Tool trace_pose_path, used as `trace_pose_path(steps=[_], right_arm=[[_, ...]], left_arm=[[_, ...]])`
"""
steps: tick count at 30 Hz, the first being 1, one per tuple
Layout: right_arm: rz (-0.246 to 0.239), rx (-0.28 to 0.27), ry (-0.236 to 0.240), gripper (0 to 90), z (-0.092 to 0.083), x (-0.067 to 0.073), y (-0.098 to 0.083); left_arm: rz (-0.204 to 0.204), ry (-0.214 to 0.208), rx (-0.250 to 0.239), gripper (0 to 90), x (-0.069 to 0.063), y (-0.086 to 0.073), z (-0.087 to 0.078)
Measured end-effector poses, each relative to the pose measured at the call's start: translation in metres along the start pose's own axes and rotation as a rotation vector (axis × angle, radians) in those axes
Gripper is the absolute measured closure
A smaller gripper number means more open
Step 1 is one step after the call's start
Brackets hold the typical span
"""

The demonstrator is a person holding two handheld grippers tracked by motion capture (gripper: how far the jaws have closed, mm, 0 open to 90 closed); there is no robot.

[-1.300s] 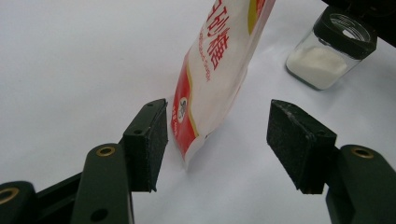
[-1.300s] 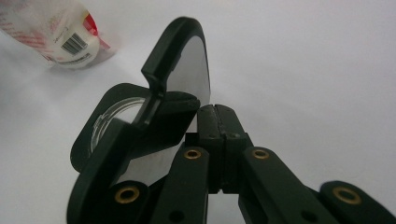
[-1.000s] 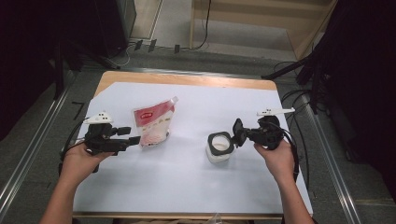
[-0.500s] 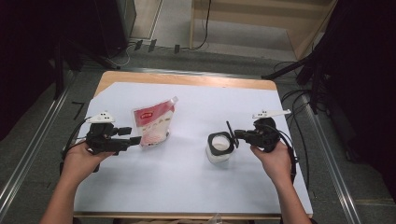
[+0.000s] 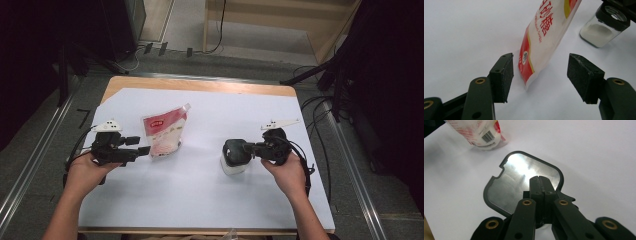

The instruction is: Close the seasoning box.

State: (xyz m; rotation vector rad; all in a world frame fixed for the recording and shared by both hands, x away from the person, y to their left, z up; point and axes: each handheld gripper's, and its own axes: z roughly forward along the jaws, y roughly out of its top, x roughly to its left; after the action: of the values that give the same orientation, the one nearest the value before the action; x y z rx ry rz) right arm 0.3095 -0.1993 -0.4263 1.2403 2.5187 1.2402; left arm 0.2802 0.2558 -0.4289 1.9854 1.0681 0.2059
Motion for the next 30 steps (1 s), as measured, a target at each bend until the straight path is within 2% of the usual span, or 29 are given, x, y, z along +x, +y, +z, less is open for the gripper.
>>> trace_pose_path(steps=[10, 15, 21, 25, 30], right_arm=[[-0.003, -0.012, -0.002, 87.5, -0.002, -0.002, 0.0], [0.008, -0.048, -0.015, 80.2, -0.009, -0.009, -0.001], [-0.006, -0.078, -0.042, 67.8, -0.014, -0.019, -0.004], [0.021, -0.091, -0.049, 61.8, -0.014, -0.028, -0.008], [0.029, -0.128, -0.051, 57.2, -0.016, -0.041, -0.015]], left_arm=[[-0.016, -0.002, -0.009, 38.2, 0.001, 0.0, 0.0], [-0.018, 0.006, -0.009, 38.2, 0.001, 0.0, 0.0], [-0.016, 0.002, -0.016, 38.2, 0.002, 0.0, -0.002], [-0.017, 0.001, -0.018, 38.0, 0.003, -0.001, -0.003], [-0.025, 0.009, -0.019, 38.0, 0.005, -0.002, -0.005]])
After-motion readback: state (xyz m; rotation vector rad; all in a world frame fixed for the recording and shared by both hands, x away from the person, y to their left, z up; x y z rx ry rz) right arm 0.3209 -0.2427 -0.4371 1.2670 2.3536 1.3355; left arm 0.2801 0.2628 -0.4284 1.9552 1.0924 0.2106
